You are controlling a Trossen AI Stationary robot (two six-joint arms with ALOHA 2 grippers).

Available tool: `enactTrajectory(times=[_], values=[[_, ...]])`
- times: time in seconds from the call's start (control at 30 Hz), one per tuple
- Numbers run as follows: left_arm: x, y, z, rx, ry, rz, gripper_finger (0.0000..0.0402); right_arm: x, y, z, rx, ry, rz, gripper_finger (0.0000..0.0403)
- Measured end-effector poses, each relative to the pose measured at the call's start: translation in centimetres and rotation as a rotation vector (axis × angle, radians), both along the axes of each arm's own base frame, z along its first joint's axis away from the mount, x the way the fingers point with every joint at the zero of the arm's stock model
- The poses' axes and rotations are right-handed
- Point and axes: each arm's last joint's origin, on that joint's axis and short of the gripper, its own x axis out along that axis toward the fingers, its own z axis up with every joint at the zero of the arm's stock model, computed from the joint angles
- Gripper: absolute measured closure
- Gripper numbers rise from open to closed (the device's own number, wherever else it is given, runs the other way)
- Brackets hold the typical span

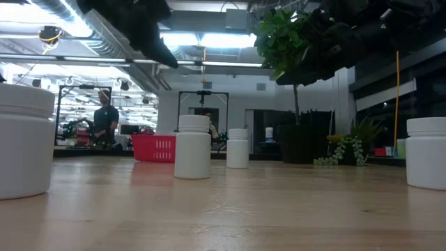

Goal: Pick and place pill bottles into a basket
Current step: Put the white pill bottle into the red bin

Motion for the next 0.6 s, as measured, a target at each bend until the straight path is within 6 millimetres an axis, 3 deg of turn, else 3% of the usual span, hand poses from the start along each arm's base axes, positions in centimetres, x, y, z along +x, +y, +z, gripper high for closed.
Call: enactTrajectory(times=[0.27, 0.5, 0.6], values=[[1.7, -5.6, -1.6, -0.008, 0.016, -0.236, 0.0294, -0.1, 0.5, -0.2, 0.006, 0.026, 0.021, 0.0392], [1.7, -8.0, -4.9, -0.052, -0.062, -0.243, 0.0382, -0.6, 1.4, 0.2, 0.019, 0.079, -0.028, 0.0392], [1.5, -8.6, -6.1, -0.077, -0.131, -0.258, 0.0396, -0.6, 2.1, 0.8, 0.025, 0.085, -0.025, 0.0392]])
